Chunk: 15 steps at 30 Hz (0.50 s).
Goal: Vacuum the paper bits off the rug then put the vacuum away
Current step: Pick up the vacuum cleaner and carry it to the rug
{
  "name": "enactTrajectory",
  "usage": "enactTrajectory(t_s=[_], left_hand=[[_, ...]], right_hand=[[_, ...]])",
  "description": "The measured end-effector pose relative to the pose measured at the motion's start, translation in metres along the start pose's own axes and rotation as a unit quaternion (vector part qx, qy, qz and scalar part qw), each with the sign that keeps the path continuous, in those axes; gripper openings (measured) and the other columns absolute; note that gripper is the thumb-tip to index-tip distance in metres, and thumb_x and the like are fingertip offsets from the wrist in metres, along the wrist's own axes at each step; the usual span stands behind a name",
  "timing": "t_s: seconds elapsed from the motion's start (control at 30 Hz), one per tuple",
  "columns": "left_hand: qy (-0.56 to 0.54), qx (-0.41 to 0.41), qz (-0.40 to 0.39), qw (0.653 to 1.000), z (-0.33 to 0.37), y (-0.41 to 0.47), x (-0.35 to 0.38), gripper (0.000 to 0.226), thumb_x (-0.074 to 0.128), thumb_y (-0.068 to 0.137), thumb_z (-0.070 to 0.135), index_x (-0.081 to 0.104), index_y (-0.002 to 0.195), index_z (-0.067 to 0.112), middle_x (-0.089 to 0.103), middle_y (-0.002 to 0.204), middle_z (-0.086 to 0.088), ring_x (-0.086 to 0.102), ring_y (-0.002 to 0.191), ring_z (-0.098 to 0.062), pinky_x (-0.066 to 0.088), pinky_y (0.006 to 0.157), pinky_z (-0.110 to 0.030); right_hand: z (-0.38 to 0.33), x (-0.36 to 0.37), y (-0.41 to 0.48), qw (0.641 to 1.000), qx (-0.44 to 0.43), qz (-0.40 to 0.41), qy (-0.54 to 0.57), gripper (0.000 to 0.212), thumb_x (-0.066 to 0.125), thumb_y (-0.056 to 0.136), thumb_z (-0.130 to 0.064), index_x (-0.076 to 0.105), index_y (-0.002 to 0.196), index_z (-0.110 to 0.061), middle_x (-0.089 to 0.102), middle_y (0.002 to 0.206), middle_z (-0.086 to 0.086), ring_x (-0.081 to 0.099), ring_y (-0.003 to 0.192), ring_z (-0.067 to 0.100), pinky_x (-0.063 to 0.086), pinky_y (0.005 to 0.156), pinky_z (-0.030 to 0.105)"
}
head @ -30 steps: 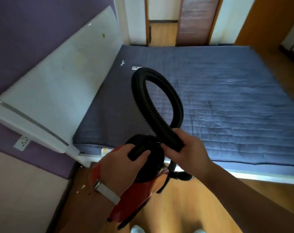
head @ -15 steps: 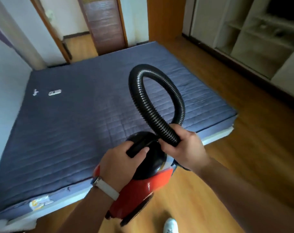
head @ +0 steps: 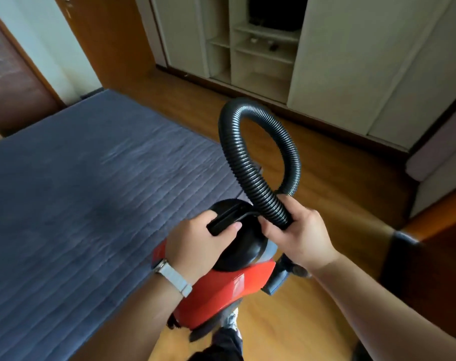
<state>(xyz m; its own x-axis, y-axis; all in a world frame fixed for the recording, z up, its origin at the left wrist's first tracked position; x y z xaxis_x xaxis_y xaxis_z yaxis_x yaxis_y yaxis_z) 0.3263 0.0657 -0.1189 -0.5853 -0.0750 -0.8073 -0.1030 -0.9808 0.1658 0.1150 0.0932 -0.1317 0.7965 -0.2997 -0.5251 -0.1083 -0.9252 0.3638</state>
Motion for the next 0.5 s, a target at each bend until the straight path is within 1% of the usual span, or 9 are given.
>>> enactTrajectory(t_s=[0.07,0.17,0.27,0.33,0.37,0.43,0.5], left_hand=[[-0.016,0.019,-0.022,0.999,0.013,0.031,0.022,0.052,0.067,0.075,0.063,0.053,0.064,0.015,0.056,0.05,0.002,0.056,0.052,-0.017,0.046,0.05,-0.033],[-0.034,0.049,-0.057,0.997,0.031,0.076,0.055,0.05,0.067,0.076,0.062,0.052,0.063,0.016,0.055,0.049,0.003,0.055,0.052,-0.016,0.042,0.049,-0.03],[-0.048,0.08,-0.081,0.992,0.051,0.125,0.083,0.05,0.067,0.075,0.064,0.05,0.062,0.019,0.052,0.047,0.004,0.052,0.049,-0.012,0.036,0.047,-0.027],[-0.053,0.099,-0.1,0.989,0.067,0.156,0.099,0.049,0.065,0.076,0.065,0.052,0.063,0.02,0.054,0.049,0.005,0.054,0.05,-0.01,0.039,0.046,-0.027],[-0.055,0.108,-0.11,0.987,0.076,0.171,0.106,0.048,0.064,0.076,0.066,0.053,0.064,0.021,0.056,0.05,0.006,0.055,0.05,-0.009,0.042,0.046,-0.027],[-0.053,0.131,-0.125,0.982,0.093,0.201,0.119,0.048,0.062,0.077,0.068,0.055,0.066,0.021,0.058,0.052,0.006,0.056,0.051,-0.008,0.047,0.047,-0.031],[-0.048,0.155,-0.13,0.978,0.11,0.226,0.13,0.05,0.06,0.077,0.07,0.058,0.069,0.02,0.06,0.054,0.005,0.058,0.052,-0.01,0.051,0.049,-0.036]], right_hand=[[0.022,-0.013,0.017,0.999,0.028,0.012,-0.02,0.03,0.071,0.079,-0.041,0.065,0.103,-0.025,0.063,0.068,-0.012,0.062,0.061,0.007,0.049,0.053,0.021],[0.053,-0.032,0.043,0.996,0.067,0.03,-0.053,0.028,0.077,0.079,-0.034,0.065,0.104,-0.027,0.065,0.07,-0.009,0.063,0.062,0.01,0.052,0.054,0.03],[0.076,-0.053,0.075,0.991,0.094,0.05,-0.074,0.031,0.073,0.078,-0.042,0.063,0.104,-0.027,0.065,0.071,-0.009,0.063,0.062,0.01,0.053,0.053,0.033],[0.089,-0.067,0.096,0.989,0.099,0.066,-0.087,0.034,0.07,0.078,-0.047,0.063,0.104,-0.027,0.064,0.071,-0.011,0.063,0.063,0.01,0.053,0.053,0.033],[0.095,-0.074,0.107,0.988,0.098,0.077,-0.094,0.033,0.071,0.079,-0.045,0.063,0.105,-0.026,0.063,0.071,-0.011,0.063,0.063,0.01,0.053,0.052,0.031],[0.108,-0.087,0.126,0.984,0.104,0.1,-0.106,0.031,0.077,0.08,-0.036,0.063,0.105,-0.022,0.063,0.071,-0.011,0.062,0.062,0.009,0.051,0.051,0.027],[0.118,-0.099,0.141,0.98,0.11,0.122,-0.11,0.029,0.079,0.081,-0.029,0.063,0.105,-0.021,0.062,0.071,-0.011,0.061,0.062,0.009,0.049,0.05,0.022]])
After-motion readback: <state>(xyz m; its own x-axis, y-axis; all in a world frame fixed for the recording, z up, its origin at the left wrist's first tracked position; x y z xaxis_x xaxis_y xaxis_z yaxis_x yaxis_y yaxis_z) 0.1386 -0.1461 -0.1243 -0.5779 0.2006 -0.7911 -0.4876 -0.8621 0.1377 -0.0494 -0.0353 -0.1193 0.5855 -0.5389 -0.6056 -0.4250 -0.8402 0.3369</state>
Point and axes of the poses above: each hand's wrist, its own y-axis towards the middle knuckle, its own x-axis out of the palm, z = x × y, the point moved 2 cm from there along y, towards the middle knuckle
